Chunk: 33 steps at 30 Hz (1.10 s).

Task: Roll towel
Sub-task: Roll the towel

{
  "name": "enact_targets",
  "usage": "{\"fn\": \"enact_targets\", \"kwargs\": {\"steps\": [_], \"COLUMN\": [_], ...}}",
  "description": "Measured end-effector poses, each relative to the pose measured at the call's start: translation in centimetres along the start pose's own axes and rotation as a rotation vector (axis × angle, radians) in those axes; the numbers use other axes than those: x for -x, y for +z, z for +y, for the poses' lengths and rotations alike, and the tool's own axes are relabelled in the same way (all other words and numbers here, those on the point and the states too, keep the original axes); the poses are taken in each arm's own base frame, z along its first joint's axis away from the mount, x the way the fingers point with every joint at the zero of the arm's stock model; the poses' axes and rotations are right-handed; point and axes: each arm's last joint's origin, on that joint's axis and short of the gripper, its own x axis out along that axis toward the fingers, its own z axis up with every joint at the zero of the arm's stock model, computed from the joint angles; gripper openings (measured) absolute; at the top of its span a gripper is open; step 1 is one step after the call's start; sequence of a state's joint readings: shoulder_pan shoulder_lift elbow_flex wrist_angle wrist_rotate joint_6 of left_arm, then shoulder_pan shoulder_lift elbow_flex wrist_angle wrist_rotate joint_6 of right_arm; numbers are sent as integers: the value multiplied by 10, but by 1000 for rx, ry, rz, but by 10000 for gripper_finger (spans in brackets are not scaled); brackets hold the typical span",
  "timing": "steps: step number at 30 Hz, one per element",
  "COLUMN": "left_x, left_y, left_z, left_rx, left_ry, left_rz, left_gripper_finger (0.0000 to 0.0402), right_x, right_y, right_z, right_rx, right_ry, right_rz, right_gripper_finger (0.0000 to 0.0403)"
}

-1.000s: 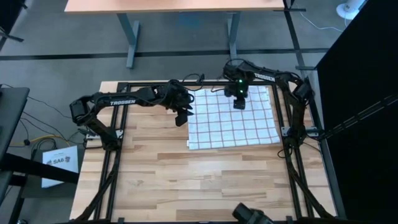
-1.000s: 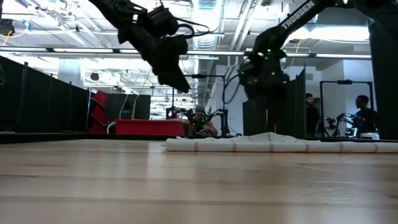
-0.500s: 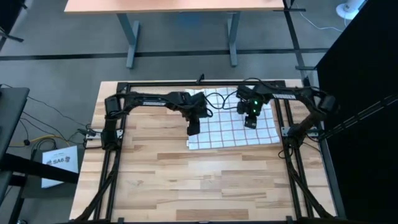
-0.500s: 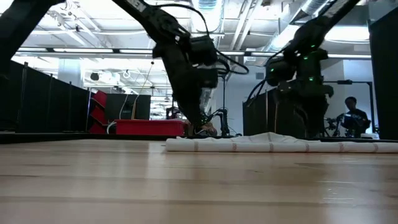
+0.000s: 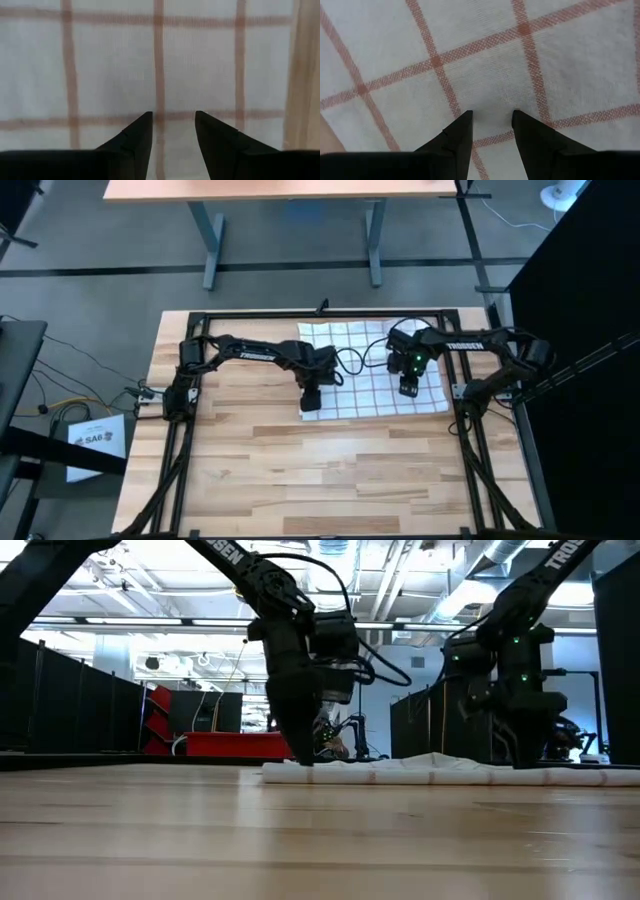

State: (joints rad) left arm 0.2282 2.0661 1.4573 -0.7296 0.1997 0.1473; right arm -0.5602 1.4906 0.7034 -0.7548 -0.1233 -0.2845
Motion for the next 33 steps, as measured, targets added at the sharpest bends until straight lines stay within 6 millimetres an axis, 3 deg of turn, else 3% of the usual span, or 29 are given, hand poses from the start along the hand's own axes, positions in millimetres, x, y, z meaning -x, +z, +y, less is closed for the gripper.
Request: {"fn": "enact_targets", "kwargs": {"steps": [8, 18, 33], "left_x": [-15, -13, -19], "left_y": [-22, -24, -34], "left_z": [-11, -51, -141], "left_rx": [57, 28, -6], "left_ry": [-42, -55, -28], "left_rz": [89, 123, 153], "left_gripper_finger": [134, 134, 134], "right_x": [-4, -10, -17], "right_y": [7, 9, -5], "right_z": [26, 79, 159], "right_rx": [41, 141, 268], "right_ry": [9, 29, 79], "right_rz": [-1, 12, -23], "right_gripper_finger": [127, 127, 127]}}
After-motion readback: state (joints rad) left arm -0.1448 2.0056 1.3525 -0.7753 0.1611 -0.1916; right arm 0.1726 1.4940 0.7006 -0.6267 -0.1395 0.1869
